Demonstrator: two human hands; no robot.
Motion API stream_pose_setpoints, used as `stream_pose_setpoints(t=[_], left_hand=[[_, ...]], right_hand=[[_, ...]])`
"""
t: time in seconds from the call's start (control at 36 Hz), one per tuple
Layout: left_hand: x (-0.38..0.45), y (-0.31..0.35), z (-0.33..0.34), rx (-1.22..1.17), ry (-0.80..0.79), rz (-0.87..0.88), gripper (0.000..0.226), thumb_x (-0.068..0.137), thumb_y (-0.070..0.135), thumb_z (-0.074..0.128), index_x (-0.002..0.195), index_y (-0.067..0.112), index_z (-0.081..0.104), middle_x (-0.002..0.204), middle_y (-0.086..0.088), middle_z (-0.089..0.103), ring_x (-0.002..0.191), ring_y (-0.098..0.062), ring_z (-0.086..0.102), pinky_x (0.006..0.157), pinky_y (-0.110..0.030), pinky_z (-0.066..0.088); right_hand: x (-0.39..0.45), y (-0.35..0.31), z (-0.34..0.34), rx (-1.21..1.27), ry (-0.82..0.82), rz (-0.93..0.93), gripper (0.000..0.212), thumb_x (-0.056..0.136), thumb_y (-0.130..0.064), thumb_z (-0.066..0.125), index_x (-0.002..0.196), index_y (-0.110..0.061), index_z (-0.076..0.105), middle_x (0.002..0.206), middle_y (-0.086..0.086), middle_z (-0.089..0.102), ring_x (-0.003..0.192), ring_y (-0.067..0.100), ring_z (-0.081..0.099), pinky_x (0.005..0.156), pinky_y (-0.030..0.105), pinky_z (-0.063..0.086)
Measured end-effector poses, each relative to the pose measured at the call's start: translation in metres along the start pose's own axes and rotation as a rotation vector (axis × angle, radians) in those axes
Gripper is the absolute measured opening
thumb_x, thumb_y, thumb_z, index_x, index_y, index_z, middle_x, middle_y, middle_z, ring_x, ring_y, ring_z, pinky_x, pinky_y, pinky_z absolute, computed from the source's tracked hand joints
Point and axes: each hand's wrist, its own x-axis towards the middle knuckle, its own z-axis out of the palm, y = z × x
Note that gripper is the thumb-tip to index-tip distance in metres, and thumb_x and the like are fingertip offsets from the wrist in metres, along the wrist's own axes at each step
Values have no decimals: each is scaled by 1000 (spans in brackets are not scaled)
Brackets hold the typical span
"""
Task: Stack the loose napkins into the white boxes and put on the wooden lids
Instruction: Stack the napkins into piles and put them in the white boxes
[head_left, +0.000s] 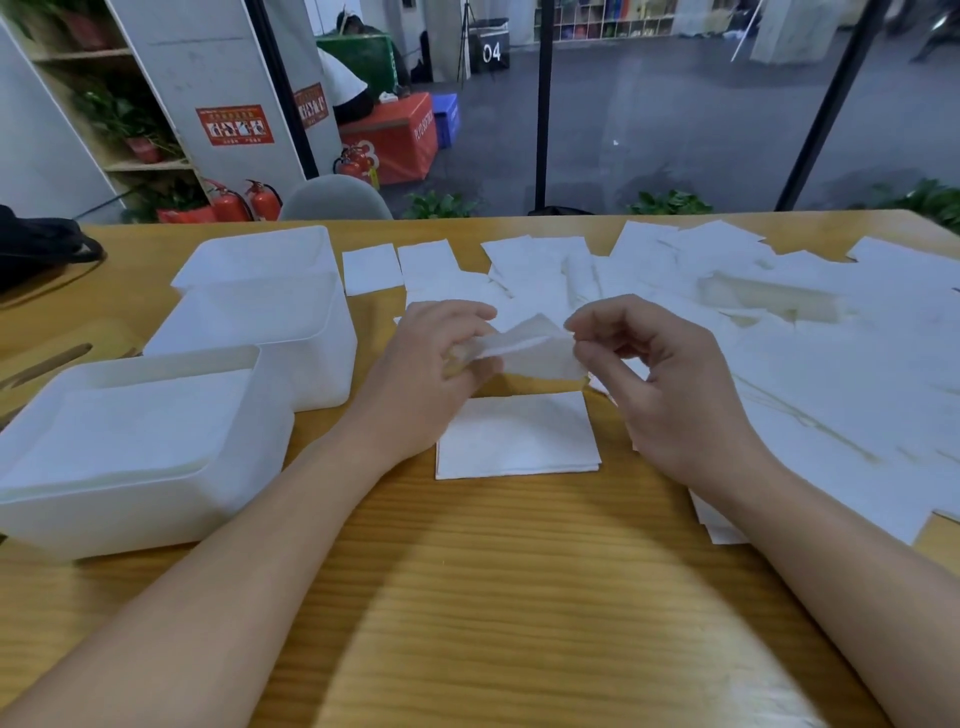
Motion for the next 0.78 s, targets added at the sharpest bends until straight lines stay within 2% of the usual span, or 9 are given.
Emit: stream_pose_setpoints(t=[0.11, 0.22, 0.31, 0.36, 0.44, 0.5, 0.58, 0.72, 0.78], left_hand=[[-3, 7, -9, -61, 72, -8, 13, 107, 27, 69, 117, 31, 76, 122, 23, 70, 122, -1, 55, 96, -9, 40], [-5, 16, -16, 9, 42, 69, 11, 109, 27, 67, 111, 30, 77, 102, 17, 73, 98, -11, 64, 83, -34, 53], [-8, 22, -22, 6, 2, 69, 11, 108, 31, 68, 110, 32, 78, 100, 18, 76, 95, -9, 69, 81, -35, 55], [-9, 26, -26, -96, 20, 34, 10, 106, 33, 71, 110, 31, 80, 101, 22, 77, 98, -4, 71, 82, -24, 53], [-9, 24, -33, -178, 29, 21, 11, 107, 33, 70, 112, 33, 80, 99, 18, 77, 84, -4, 68, 74, -23, 49], [-10, 19, -36, -145, -54, -11, 13, 107, 37, 69, 117, 43, 76, 86, 5, 73, 65, -6, 57, 67, -23, 43], [-12, 15, -37, -107, -221, -104, 23, 106, 47, 68, 127, 55, 64, 89, -18, 72, 53, -9, 41, 59, -16, 40], [-13, 7, -29, -46, -302, -194, 29, 106, 47, 67, 133, 53, 58, 62, 19, 58, 58, -4, 50, 60, -24, 37], [-14, 2, -27, -14, -312, -196, 30, 106, 46, 67, 134, 51, 57, 62, 18, 52, 60, -4, 49, 63, -27, 39]], right_hand=[[-1, 0, -4, -68, -16, 6, 30, 100, -10, 74, 123, -29, 71, 105, -12, 74, 110, 17, 69, 101, 40, 54], [-3, -9, -2, -165, -103, -18, 56, 92, -18, 83, 141, -34, 61, 120, -14, 72, 120, 15, 64, 105, 28, 46], [-5, -13, 4, -145, -41, -10, 37, 95, -24, 82, 128, -34, 70, 106, -13, 75, 104, 13, 67, 92, 23, 50], [-4, -14, 5, -66, -6, 27, 15, 100, -21, 77, 112, -30, 77, 95, -8, 76, 90, 16, 69, 82, 34, 55], [-2, -13, 2, 30, -9, 117, 12, 104, -21, 71, 107, -29, 78, 85, 0, 75, 79, 27, 70, 68, 43, 57], [-1, -9, 0, 1, -45, 193, 12, 105, -23, 69, 109, -33, 75, 76, 8, 70, 68, 31, 65, 60, 40, 52], [-2, -1, 0, -87, -136, 247, 16, 104, -21, 69, 115, -33, 71, 67, 3, 67, 57, 13, 59, 59, 21, 49], [-5, 6, 3, -246, -220, 252, 25, 102, -21, 69, 123, -33, 66, 69, -5, 68, 59, 8, 60, 61, 17, 48], [-6, 8, 5, -305, -242, 241, 25, 102, -23, 69, 125, -33, 66, 71, -6, 69, 61, 10, 63, 60, 20, 50]])
